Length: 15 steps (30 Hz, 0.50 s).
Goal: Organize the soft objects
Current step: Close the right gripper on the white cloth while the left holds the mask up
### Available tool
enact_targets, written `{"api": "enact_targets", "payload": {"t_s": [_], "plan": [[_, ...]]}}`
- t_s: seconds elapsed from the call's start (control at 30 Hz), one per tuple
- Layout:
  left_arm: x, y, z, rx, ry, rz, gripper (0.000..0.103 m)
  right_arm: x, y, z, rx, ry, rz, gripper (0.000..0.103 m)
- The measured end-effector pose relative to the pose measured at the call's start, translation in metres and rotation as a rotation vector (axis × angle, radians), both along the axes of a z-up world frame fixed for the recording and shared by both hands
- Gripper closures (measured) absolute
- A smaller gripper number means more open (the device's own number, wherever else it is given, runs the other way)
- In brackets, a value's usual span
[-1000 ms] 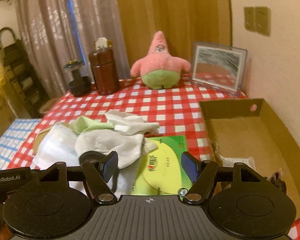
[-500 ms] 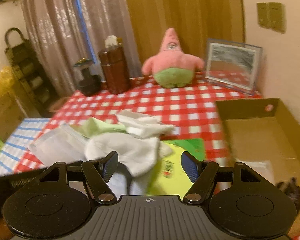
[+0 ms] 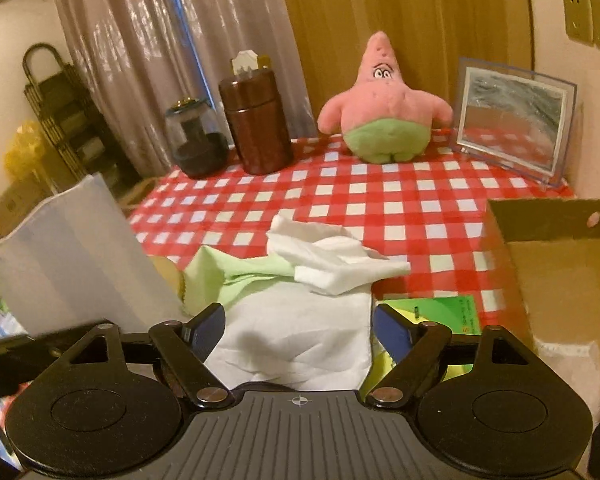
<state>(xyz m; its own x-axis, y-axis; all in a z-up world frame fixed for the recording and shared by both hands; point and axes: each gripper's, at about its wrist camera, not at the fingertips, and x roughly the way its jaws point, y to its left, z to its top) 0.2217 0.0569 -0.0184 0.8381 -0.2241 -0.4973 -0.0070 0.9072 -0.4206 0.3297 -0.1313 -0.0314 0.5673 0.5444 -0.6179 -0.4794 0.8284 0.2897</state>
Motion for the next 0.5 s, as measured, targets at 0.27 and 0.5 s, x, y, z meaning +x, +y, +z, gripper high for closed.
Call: {"api": "enact_targets", "payload": {"t_s": [0.27, 0.5], "plan": [[-0.011, 0.014, 0.011, 0.013, -0.024, 0.017, 0.103, -0.002, 0.027, -0.017, -0.156, -0.046, 0.1, 0.022], [-0.012, 0.022, 0.012, -0.002, -0.029, 0.036, 0.103, -0.011, 0.045, -0.028, -0.323, -0.145, 0.139, 0.052]]}}
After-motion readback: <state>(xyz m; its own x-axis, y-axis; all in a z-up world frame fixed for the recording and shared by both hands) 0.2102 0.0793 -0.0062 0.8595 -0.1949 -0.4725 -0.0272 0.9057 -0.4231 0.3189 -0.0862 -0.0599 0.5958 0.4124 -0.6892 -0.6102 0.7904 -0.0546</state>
